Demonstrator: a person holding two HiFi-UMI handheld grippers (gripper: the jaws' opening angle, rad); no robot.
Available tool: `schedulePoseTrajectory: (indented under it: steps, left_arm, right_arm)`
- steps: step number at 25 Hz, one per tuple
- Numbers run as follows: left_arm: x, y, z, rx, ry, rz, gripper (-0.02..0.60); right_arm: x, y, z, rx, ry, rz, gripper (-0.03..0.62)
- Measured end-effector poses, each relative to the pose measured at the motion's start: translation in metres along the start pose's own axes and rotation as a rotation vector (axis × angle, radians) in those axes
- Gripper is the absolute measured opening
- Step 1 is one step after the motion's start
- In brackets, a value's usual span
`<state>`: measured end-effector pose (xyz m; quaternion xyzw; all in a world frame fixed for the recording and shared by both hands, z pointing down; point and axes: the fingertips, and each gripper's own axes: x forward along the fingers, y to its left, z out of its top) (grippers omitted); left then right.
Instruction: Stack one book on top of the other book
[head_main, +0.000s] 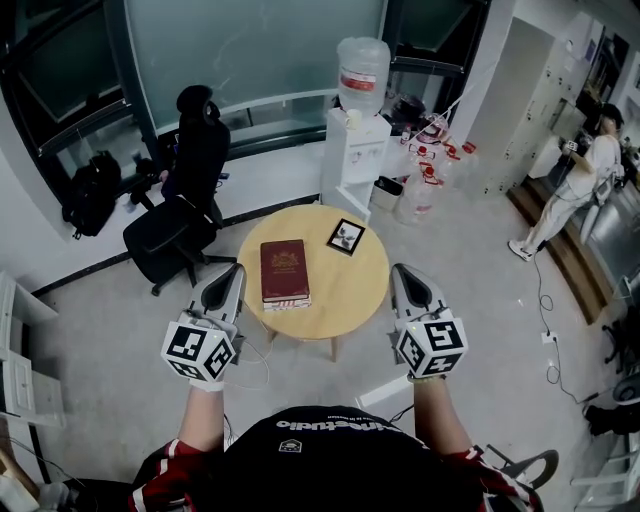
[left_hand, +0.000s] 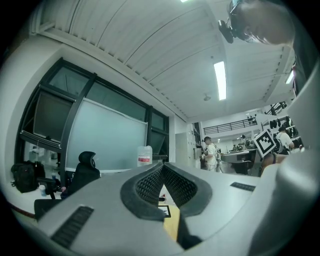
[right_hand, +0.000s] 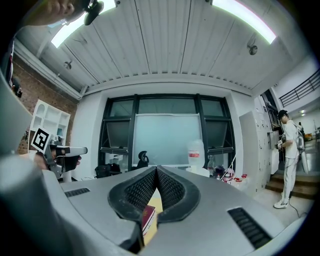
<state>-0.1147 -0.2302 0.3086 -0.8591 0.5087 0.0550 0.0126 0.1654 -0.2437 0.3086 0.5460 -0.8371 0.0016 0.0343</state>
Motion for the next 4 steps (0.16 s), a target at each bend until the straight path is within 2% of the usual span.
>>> schedulePoseTrajectory:
  steps: [4]
  left_arm:
    - [-0.0005, -0.0006, -0.0013, -0.001, 0.001, -0.005, 0.017]
  right_arm:
    - [-0.0016, -0.0001, -0.0015, 0.0, 0.0, -0.006, 0.028]
